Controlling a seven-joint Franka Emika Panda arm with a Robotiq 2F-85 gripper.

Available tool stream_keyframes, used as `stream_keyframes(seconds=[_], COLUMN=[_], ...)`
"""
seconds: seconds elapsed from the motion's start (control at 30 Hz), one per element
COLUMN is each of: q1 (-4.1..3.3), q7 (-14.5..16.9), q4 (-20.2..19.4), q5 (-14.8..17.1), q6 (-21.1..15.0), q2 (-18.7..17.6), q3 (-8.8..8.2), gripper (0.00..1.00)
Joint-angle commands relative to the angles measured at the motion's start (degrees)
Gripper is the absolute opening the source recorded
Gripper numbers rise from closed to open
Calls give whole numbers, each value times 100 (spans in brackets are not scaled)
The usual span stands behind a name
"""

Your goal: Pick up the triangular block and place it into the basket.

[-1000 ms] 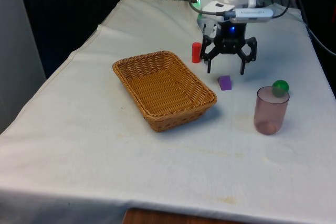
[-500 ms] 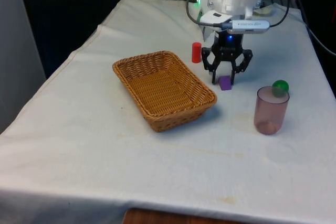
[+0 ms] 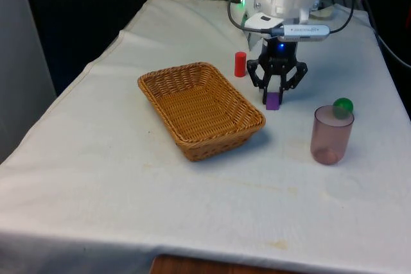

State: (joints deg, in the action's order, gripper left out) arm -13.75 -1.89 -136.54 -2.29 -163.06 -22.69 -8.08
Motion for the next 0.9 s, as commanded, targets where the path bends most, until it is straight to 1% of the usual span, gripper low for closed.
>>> stream_keyframes(seconds=[0.0, 0.13, 0.17, 0.3, 0.43, 0.47, 0.53, 0.73, 0.8, 0.87], q1=[23, 6, 0, -6, -6, 0, -6, -6, 0, -6], q7=[23, 17, 0, 17, 23, 17, 23, 29, 34, 40], q4=[6, -11, 11, -29, -34, -17, -34, -29, -17, -17], q5=[29, 6, 0, -17, -29, -6, -34, -40, -11, -40], q6=[-11, 97, 17, 315, 498, 453, 607, 837, 819, 1008], q2=[-11, 115, 46, 344, 533, 476, 653, 888, 877, 1054], q3=[29, 6, 0, -11, -17, -6, -17, -23, -6, -23], gripper=[34, 34, 34, 34, 34, 34, 34, 34, 34, 34])
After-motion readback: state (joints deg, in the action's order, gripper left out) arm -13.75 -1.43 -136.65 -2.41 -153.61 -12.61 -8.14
